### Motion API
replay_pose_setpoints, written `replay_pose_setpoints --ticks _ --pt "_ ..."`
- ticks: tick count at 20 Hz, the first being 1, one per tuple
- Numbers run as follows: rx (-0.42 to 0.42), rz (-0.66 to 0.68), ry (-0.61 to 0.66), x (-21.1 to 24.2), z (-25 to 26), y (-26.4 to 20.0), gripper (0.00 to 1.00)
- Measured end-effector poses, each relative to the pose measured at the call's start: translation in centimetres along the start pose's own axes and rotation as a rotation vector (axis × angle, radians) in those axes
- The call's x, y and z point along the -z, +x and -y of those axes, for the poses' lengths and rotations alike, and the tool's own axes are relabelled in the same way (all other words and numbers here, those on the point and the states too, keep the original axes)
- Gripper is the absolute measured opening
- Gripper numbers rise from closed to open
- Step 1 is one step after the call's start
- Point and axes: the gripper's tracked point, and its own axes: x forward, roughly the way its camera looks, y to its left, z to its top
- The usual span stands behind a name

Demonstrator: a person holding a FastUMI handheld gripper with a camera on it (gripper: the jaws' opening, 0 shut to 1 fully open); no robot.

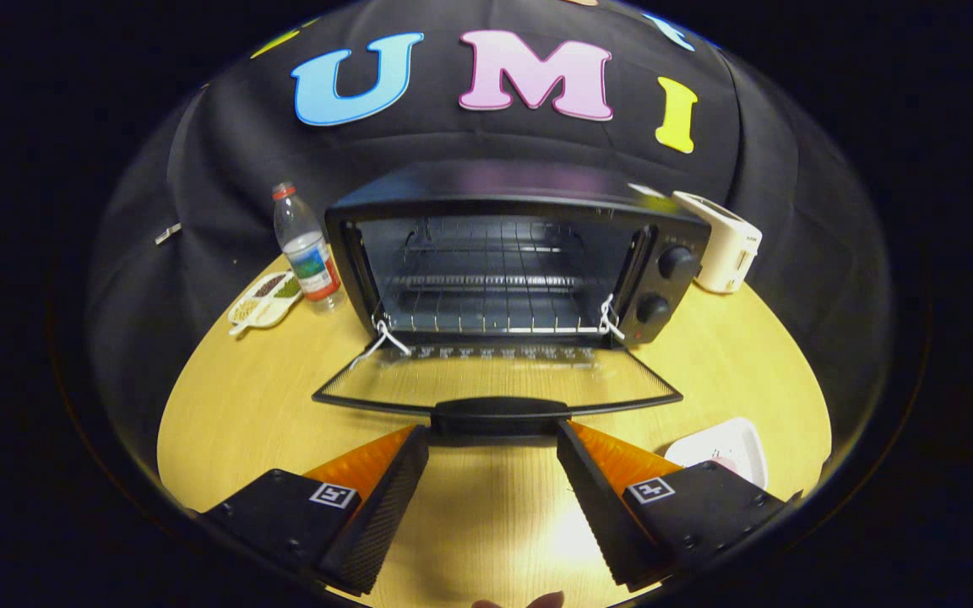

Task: Open the toaster oven, put the food inside, and close the toaster oven door.

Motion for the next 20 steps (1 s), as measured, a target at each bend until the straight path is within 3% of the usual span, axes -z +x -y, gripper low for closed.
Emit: replay_pose_setpoints --ticks 7,11,20 --pt "-0.020 -0.041 0.026 2.6 2.4 -3.0 1.00" --pt "-0.089 -0.106 0.064 2.6 4.0 -5.6 0.99" --pt "-0.119 -0.404 0.065 2.7 17.6 -8.8 0.99"
